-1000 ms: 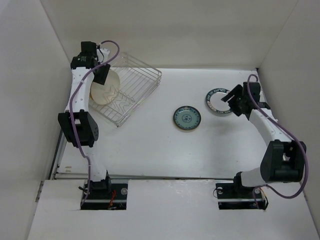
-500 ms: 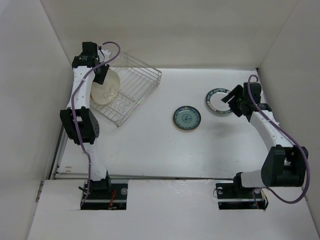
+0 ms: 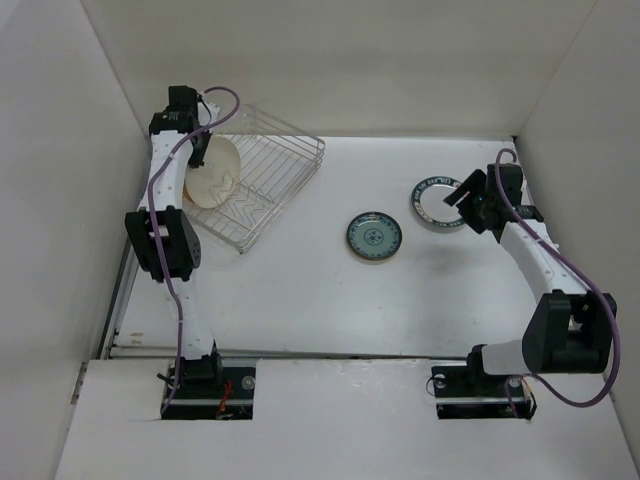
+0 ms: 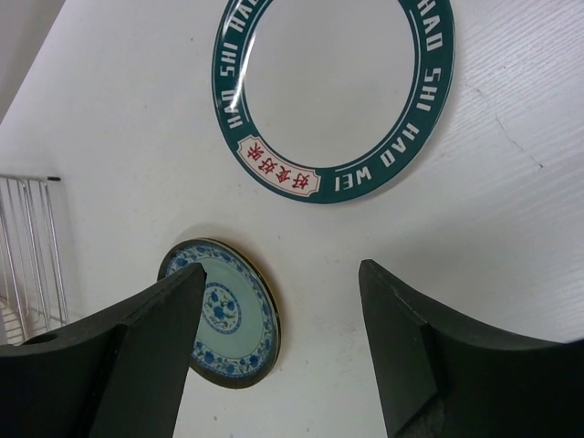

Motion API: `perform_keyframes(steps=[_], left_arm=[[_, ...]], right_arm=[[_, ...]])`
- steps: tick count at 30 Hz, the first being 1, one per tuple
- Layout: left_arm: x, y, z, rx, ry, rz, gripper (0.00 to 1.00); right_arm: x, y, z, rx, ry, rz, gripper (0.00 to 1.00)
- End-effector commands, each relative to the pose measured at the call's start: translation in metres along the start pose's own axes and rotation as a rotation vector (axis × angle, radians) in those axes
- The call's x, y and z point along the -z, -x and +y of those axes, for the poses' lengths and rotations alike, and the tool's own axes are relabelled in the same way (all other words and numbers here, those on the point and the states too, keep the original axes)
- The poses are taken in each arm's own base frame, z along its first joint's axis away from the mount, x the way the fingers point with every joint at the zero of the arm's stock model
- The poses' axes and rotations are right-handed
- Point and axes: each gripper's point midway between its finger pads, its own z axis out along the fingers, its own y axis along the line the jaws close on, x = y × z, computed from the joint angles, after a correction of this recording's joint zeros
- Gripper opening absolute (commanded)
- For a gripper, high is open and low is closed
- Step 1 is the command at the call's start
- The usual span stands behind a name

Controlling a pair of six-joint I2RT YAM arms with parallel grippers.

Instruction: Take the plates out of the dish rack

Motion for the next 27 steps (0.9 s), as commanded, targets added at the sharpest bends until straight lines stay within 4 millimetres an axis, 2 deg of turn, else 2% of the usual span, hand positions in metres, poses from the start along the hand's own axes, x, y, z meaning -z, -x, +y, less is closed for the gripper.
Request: perform_keyframes(steps=[1,2,5,8,9,11,12,13,16,17,19,20,21,22,23,26,27], left_arm=[[0.057,0.027,0.016,0.098,0.044,-0.136,0.00],[0.072,0.033,0.019,0.099,0.068,-0.169,0.00],[0.096,0.041,0.025,0.097,0.078,-0.227,0.00],[0.118,0.047,0.020,0.068,0.059,-0.305,0.00],[0.134,0.052,0.020,0.059,0.070,-0.346,0.00],[0.143,0.057,0.023,0.036,0.101,-0.376,0.00],[0.144,0.059,0.018,0.027,0.093,-0.381,0.00],[0.155,0.066,0.025,0.036,0.118,-0.408,0.00],[0.168,0.071,0.021,0.028,0.096,-0.432,0.00],[0.178,0.071,0.019,0.032,0.074,-0.442,0.00],[0.190,0.073,0.001,0.029,-0.033,-0.475,0.00],[0.196,0.068,-0.016,0.018,-0.109,-0.460,0.00],[0.203,0.068,-0.042,-0.011,-0.258,-0.483,0.00],[0.206,0.062,-0.058,-0.023,-0.341,-0.468,0.00],[0.207,0.045,-0.083,-0.042,-0.440,-0.404,0.00],[0.207,0.015,-0.134,-0.088,-0.649,-0.291,0.00],[0.198,-0.010,-0.161,-0.126,-0.724,-0.177,0.00]], right_arm=[[0.007,0.016,0.011,0.020,0.017,-0.044,0.74],[0.007,0.016,0.011,0.020,0.017,-0.044,0.74],[0.007,0.014,0.014,0.020,0.031,-0.031,0.74],[0.010,0.015,0.015,0.020,0.038,-0.037,0.74],[0.010,0.015,0.015,0.020,0.038,-0.037,0.74],[0.013,0.017,0.017,0.020,0.044,-0.044,0.74],[0.013,0.016,0.018,0.020,0.051,-0.038,0.74],[0.015,0.013,0.015,0.020,0.046,-0.032,0.74],[0.017,0.009,0.016,0.026,0.051,-0.028,0.74],[0.020,0.011,0.018,0.026,0.059,-0.036,0.74],[0.022,0.010,0.017,0.026,0.060,-0.038,0.74],[0.022,0.010,0.017,0.026,0.060,-0.038,0.74],[0.021,0.007,0.014,0.026,0.054,-0.031,0.74],[0.024,0.008,0.015,0.026,0.060,-0.038,0.74],[0.022,0.005,0.013,0.026,0.054,-0.031,0.74],[0.025,0.005,0.012,0.026,0.054,-0.031,0.74],[0.024,0.002,0.010,0.026,0.048,-0.024,0.74]])
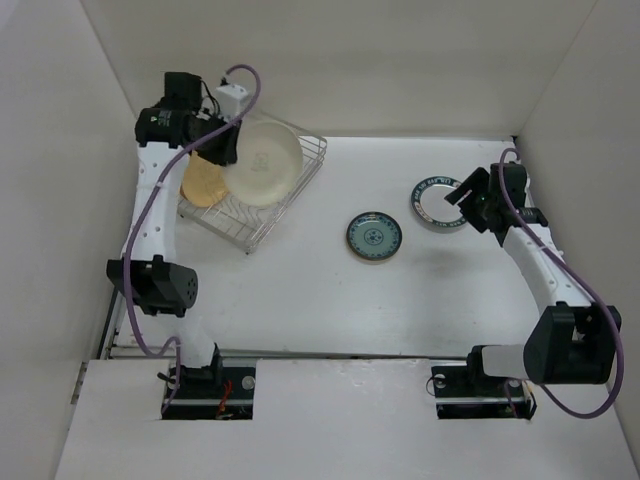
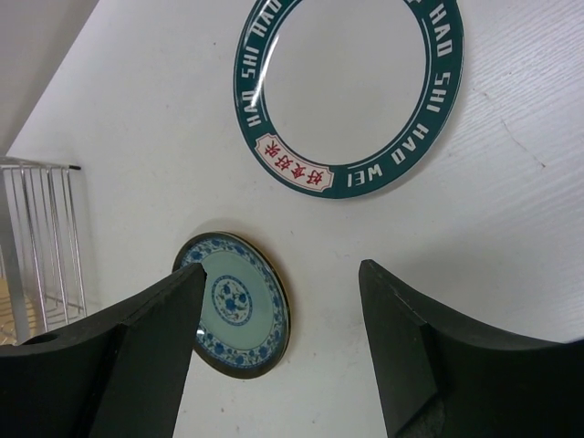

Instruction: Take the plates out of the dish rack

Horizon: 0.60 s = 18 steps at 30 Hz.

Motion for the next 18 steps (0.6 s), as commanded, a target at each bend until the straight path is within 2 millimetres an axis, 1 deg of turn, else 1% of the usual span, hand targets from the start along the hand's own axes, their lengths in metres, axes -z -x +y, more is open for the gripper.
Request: perform_keyframes(steps=[1,2,3,4,5,6,7,8,9,10,11,12,13,14,16,17,18], left_arm=[[0.002,-0.053,-0.098,-0.023,-0.383,0.189,0.00],[0.001,-0.064,-0.111,-0.044,-0.433,0.228,0.00],[-0.003,-0.075,-0.129,-0.074,-0.496,0.273,0.00],[-0.006,-0.094,-0.143,-0.074,-0.555,0.347,0.00],[-0.006,-0.101,-0.152,-0.102,-0.590,0.363,0.00],[-0.013,-0.110,-0.160,-0.110,-0.619,0.408,0.00],[-0.017,-0.121,-0.170,-0.126,-0.639,0.457,0.00],[-0.025,-0.126,-0.172,-0.138,-0.638,0.472,0.00],[-0.031,-0.132,-0.170,-0.116,-0.616,0.503,0.00],[-0.041,-0.139,-0.175,-0.106,-0.626,0.533,0.00],[-0.049,-0.143,-0.173,-0.107,-0.620,0.544,0.00],[-0.054,-0.150,-0.175,-0.088,-0.625,0.575,0.02],[-0.065,-0.156,-0.175,-0.070,-0.629,0.601,0.05],[-0.069,-0.159,-0.176,-0.065,-0.633,0.617,0.06],[-0.076,-0.169,-0.180,-0.060,-0.648,0.658,0.13],[-0.082,-0.176,-0.185,-0.062,-0.661,0.687,0.19],[-0.087,-0.182,-0.185,-0.062,-0.657,0.702,0.24]], right_arm=[[0.008,-0.003,0.003,0.018,0.020,0.000,0.74],[0.008,-0.003,0.003,0.018,0.020,0.000,0.74],[0.008,-0.004,0.004,0.019,0.026,0.006,0.74],[0.008,-0.004,0.004,0.019,0.026,0.006,0.74],[0.008,-0.004,0.004,0.019,0.026,0.006,0.74],[0.008,-0.008,0.002,0.019,0.027,0.019,0.74],[0.008,-0.008,0.002,0.019,0.027,0.019,0.74],[0.008,-0.009,0.003,0.019,0.034,0.025,0.74],[0.008,-0.009,0.003,0.019,0.034,0.025,0.74],[0.008,-0.009,0.003,0.019,0.034,0.025,0.74],[0.008,-0.009,0.003,0.019,0.034,0.025,0.74],[0.007,-0.012,0.001,0.019,0.028,0.032,0.74],[0.010,-0.010,0.002,0.019,0.035,0.024,0.74],[0.010,-0.010,0.002,0.019,0.035,0.024,0.74],[0.009,-0.009,0.001,0.019,0.028,0.018,0.74],[0.010,-0.011,-0.001,0.019,0.022,0.025,0.74],[0.012,-0.009,0.001,0.019,0.028,0.018,0.74]])
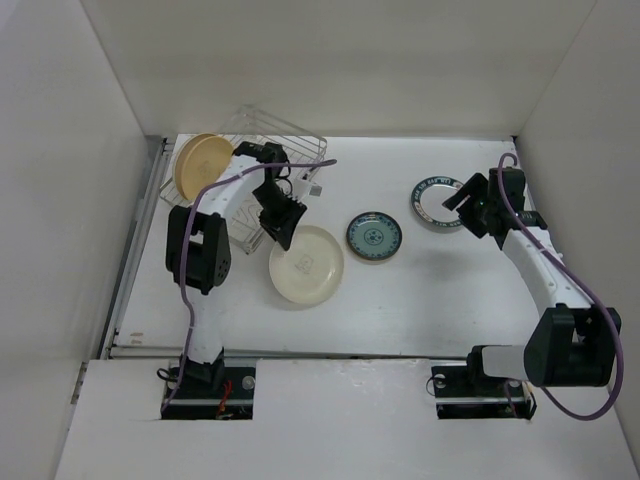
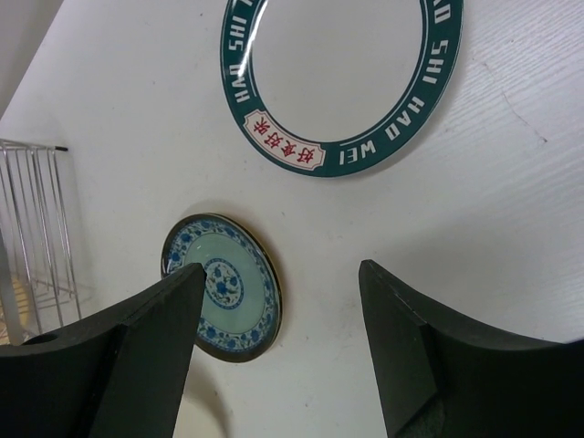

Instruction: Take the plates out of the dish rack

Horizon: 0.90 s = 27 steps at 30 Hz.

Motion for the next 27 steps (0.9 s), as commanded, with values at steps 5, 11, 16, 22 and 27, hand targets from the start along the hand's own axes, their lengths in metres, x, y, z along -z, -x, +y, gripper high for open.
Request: perform_keyframes(steps=[5,11,16,22,27], left_arm=[[-0.031,-0.005,0.013,0.007,0.056,0.065,0.54],[-0.025,0.005,0.027,0.018,0.154,0.023,0.68],[0.014,0.022,0.023,0.011,0.271,-0.079,0.69],[0.114,0.050,0.029,0.004,0.593,-0.305,0.73],[0.139,0.059,0.015,0.002,0.597,-0.386,0.76]], right_arm=[[0.010,0.004,0.007,0.019,0.029,-0.024,0.74],[0.013,0.009,0.011,0.028,0.036,-0.032,0.74],[0.013,0.009,0.011,0.028,0.036,-0.032,0.74],[0.010,0.004,0.004,0.037,0.020,-0.028,0.74],[0.007,0.003,0.002,0.048,0.014,-0.021,0.74]])
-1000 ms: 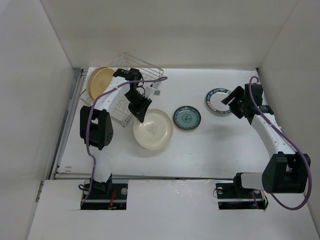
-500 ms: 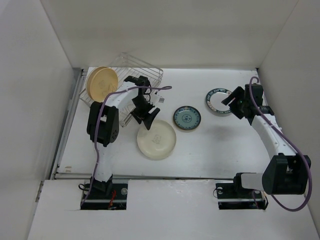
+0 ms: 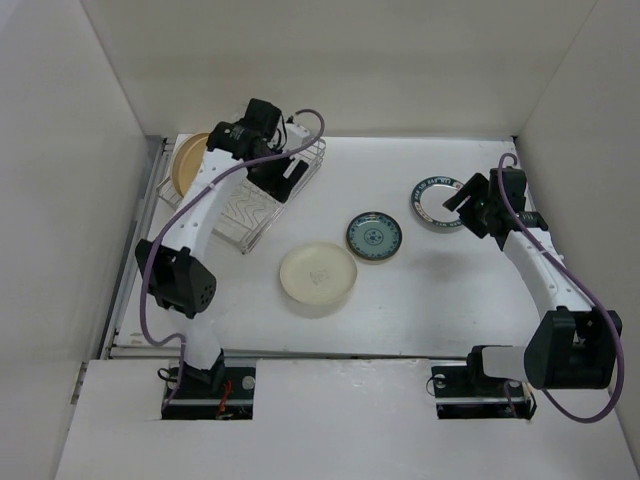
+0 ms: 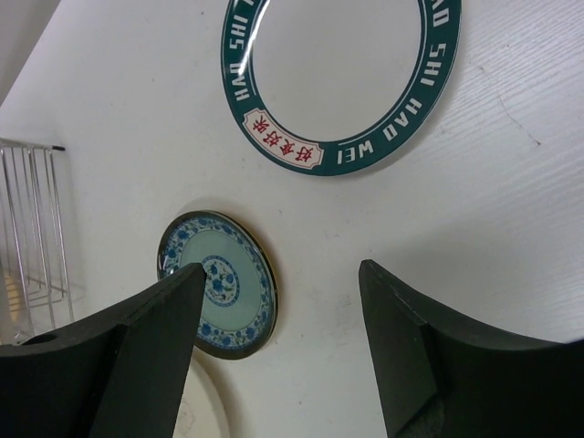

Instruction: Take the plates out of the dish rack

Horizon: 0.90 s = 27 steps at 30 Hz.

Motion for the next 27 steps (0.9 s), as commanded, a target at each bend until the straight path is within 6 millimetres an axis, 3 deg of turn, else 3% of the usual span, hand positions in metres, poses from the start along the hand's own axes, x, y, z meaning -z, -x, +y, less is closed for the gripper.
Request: perform_keyframes(steps=[1,6,7,8,12,15,17,18,22,25,27], left_arm=[[0.036,0.017,0.006,0.037,0.049,-0.086,0.76],[0.047,0.031,0.002,0.114,0.038,-0.146,0.77],[0.059,0.039,0.028,0.145,0.147,-0.201,0.77],[0.059,0.039,0.028,0.145,0.148,-0.202,0.77],[0.088,0.040,0.089,0.185,0.440,-0.261,0.87],[0.104,0.029,0.140,0.227,0.626,-0.256,0.88],[0.111,0.018,0.160,0.257,0.670,-0.244,0.88],[0.113,0.009,0.181,0.297,0.702,-0.231,0.86],[0.110,-0.021,0.215,0.385,0.682,-0.190,0.77],[0.099,-0.032,0.229,0.395,0.645,-0.177,0.65],[0.086,-0.034,0.228,0.371,0.594,-0.168,0.55]], right_arm=[[0.006,0.004,0.004,0.029,0.018,-0.025,0.74],[0.014,0.015,0.011,0.047,0.029,-0.054,0.74],[0.015,0.017,0.012,0.056,0.029,-0.055,0.74],[0.015,0.017,0.012,0.056,0.029,-0.055,0.74],[0.026,0.021,0.018,0.070,0.047,-0.079,0.74],[0.029,0.021,0.022,0.085,0.059,-0.083,0.74],[0.031,0.020,0.028,0.102,0.078,-0.079,0.74],[0.034,0.018,0.031,0.117,0.090,-0.081,0.74],[0.035,0.013,0.039,0.131,0.117,-0.071,0.74],[0.036,0.010,0.043,0.138,0.124,-0.065,0.74],[0.033,0.007,0.045,0.144,0.129,-0.059,0.74]])
